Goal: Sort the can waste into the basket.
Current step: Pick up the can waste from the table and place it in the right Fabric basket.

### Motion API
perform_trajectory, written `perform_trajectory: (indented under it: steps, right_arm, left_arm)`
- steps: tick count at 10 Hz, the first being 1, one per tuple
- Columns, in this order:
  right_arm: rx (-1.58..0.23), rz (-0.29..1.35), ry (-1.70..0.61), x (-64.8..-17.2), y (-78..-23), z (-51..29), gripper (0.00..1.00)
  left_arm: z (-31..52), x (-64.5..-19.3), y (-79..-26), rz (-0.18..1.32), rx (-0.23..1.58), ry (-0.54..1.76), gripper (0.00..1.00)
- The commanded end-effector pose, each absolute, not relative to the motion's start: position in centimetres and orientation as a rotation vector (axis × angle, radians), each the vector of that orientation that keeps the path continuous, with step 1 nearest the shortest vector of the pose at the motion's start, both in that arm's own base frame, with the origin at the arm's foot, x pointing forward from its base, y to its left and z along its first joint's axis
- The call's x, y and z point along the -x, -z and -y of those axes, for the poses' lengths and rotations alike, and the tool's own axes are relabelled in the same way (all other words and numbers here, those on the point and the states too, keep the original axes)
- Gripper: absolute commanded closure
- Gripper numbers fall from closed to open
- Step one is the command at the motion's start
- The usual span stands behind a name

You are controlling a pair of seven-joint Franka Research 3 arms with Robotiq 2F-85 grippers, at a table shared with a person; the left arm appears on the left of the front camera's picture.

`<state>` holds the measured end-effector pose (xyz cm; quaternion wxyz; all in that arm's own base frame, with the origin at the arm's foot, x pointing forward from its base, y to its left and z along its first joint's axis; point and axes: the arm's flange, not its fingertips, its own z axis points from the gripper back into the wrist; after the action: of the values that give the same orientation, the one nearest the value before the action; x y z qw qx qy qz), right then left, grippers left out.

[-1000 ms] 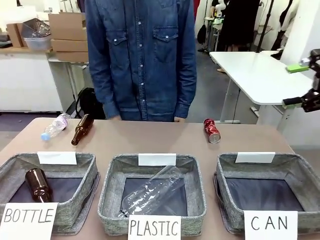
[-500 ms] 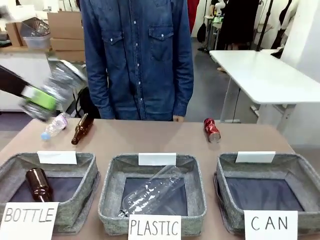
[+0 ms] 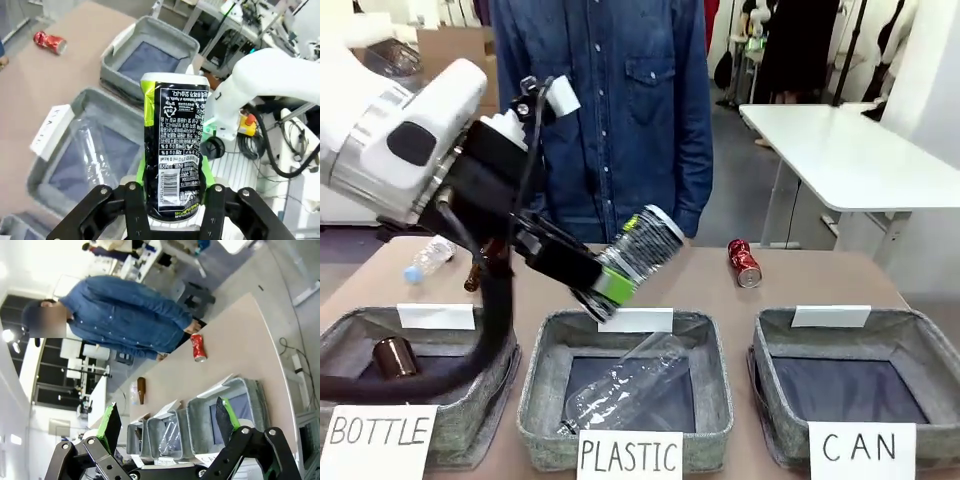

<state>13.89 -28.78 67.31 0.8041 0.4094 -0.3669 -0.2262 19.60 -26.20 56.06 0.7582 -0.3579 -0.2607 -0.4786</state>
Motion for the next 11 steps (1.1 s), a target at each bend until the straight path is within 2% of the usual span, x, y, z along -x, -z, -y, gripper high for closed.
perform_trajectory:
  steps: [1,2,3,4,7,9,11]
  right_arm:
    - [-0.875,0.795,0.474,-13.7,-68.5,28.4,0.0]
    - [-0.875,0.795,0.474,-13.7,-68.5,28.4,0.0]
    - [-0.875,0.795,0.474,-13.7,-68.5,28.4,0.0]
    - [-0.875,0.795,0.474,-13.7,-68.5,28.4,0.0]
    - [-0.875,0.795,0.474,-13.7,-68.5,28.4,0.0]
    - [-0.875,0.795,0.474,-13.7,-68.5,28.4,0.0]
    - [-0.875,0.795,0.474,-13.7,-68.5,28.4,0.0]
  left_arm:
    - [23.0,-20.3,-57.7,0.567,0.813,1.056,0.55]
    - [26.2,-19.6,-56.1,0.568,0.78,1.043,0.55]
    - [28.7,-18.6,-57.0,0.681,0.777,1.17,0.55]
    - [34.6,-18.6,-56.9,0.708,0.726,1.275,0.55]
    - [50.8,-18.5,-53.9,0.666,0.517,1.442,0.55]
    - [57.5,-19.2,-50.3,0.722,0.305,1.522,0.55]
    - [61.2,-21.3,-46.9,0.686,0.265,1.617,0.55]
